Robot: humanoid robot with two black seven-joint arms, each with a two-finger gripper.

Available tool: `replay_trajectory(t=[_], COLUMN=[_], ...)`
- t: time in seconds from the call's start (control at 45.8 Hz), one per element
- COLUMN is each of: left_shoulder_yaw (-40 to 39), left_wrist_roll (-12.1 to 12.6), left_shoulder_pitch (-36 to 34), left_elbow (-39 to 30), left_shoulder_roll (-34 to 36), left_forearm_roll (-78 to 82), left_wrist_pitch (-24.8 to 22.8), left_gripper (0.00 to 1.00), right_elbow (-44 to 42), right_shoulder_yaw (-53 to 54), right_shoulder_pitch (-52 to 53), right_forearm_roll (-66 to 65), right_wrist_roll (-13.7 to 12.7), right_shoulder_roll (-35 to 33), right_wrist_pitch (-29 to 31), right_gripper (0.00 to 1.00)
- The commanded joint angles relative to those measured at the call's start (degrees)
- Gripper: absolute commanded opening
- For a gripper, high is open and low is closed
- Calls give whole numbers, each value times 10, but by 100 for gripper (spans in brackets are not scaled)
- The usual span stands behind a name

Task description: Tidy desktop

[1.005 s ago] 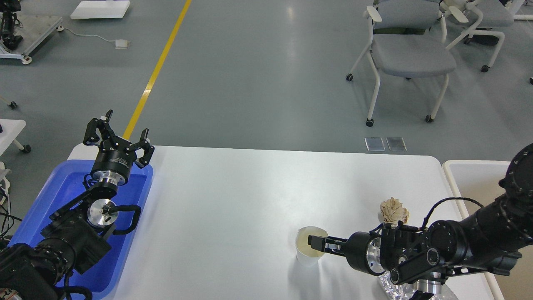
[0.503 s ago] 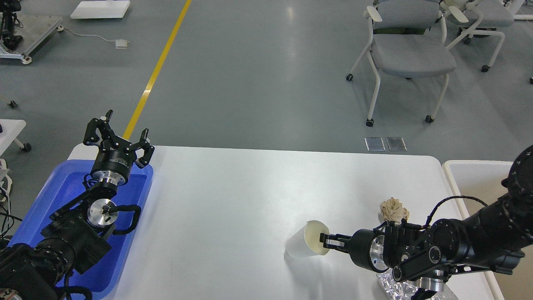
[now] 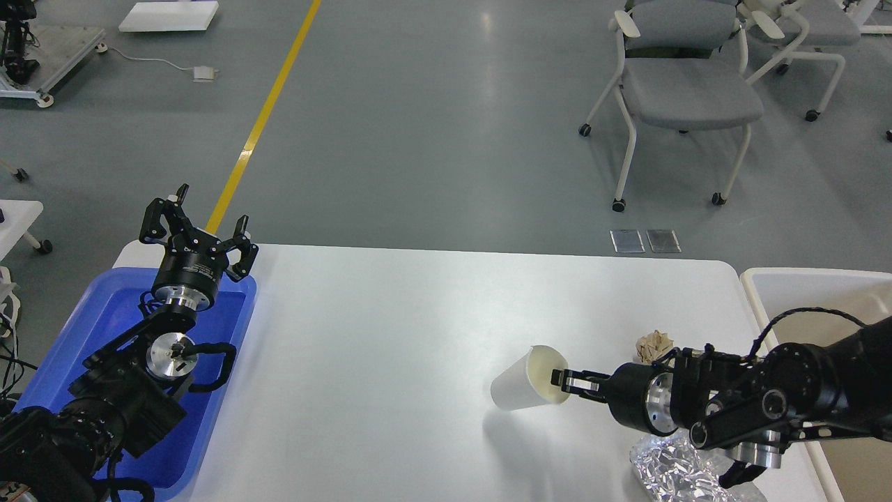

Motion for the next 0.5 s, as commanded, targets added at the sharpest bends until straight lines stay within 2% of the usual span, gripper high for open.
replay_trajectory(t=[0.0,0.24,0.481], left_shoulder_yaw=[0,0,0], left_wrist_roll=[0,0,0], left_shoulder_pitch=[0,0,0], left_elbow=[0,0,1], left_shoulder_roll=[0,0,1], left_forearm_roll=[0,0,0], left_wrist_pitch=[0,0,0], left_gripper=[100,100,100], right_elbow=[51,57,57], right_shoulder_yaw=[6,22,17], right_shoulder_pitch=[80,189,254], right_forearm_roll=[-11,-11,-12], right_wrist_roll=[4,-1,-3], right_shoulder_roll=[-82,-196,-242], right_wrist_pitch=[57,200,265], right_gripper=[0,0,0])
